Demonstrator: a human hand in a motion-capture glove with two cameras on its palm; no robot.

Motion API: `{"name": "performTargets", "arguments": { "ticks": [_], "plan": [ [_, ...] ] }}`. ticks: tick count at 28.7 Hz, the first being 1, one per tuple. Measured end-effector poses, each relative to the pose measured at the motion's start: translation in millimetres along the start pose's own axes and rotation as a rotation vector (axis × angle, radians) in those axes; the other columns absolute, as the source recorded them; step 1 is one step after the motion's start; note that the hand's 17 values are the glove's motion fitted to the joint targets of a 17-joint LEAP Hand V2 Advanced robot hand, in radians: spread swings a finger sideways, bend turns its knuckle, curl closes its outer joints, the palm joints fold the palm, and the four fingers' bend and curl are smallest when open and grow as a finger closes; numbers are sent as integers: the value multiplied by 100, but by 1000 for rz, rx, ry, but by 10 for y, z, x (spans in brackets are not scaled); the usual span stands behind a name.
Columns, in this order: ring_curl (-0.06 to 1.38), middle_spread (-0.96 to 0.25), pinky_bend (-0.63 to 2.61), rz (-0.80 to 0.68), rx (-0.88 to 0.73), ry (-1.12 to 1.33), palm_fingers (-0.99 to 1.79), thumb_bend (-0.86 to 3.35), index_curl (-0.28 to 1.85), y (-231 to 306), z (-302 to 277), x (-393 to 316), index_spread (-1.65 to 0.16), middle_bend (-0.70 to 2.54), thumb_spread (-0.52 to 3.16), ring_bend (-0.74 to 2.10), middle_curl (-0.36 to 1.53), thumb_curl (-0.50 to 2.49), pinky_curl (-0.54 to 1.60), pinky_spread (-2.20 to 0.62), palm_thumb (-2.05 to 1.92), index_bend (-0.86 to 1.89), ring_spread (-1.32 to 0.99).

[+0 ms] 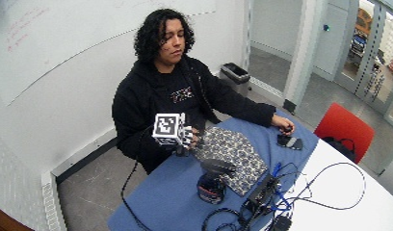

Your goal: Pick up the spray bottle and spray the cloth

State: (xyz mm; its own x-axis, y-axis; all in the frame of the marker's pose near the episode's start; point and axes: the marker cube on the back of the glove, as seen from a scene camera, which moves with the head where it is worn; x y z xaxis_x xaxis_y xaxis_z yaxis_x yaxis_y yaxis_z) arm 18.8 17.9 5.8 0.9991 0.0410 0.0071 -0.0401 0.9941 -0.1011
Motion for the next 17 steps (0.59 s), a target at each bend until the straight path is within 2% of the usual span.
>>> {"name": "performTargets", "arguments": {
  "ticks": [8, 11, 17],
  "plan": [
    [28, -1, 17, 117, -3, 88, 78, 42, 28, 75, -243, 396, -28, 38, 122, 35, 30, 25, 22, 22, 66, 16, -4],
    [29, -2, 18, 195, 28, 134, 78, 41, 29, -46, -476, 578, -28, 37, 125, 35, 31, 26, 23, 22, 66, 15, -5],
    [31, -2, 18, 245, 17, 147, 81, 39, 30, 255, -1098, 1100, -28, 36, 129, 34, 33, 28, 25, 21, 67, 14, -6]
  ]
}}
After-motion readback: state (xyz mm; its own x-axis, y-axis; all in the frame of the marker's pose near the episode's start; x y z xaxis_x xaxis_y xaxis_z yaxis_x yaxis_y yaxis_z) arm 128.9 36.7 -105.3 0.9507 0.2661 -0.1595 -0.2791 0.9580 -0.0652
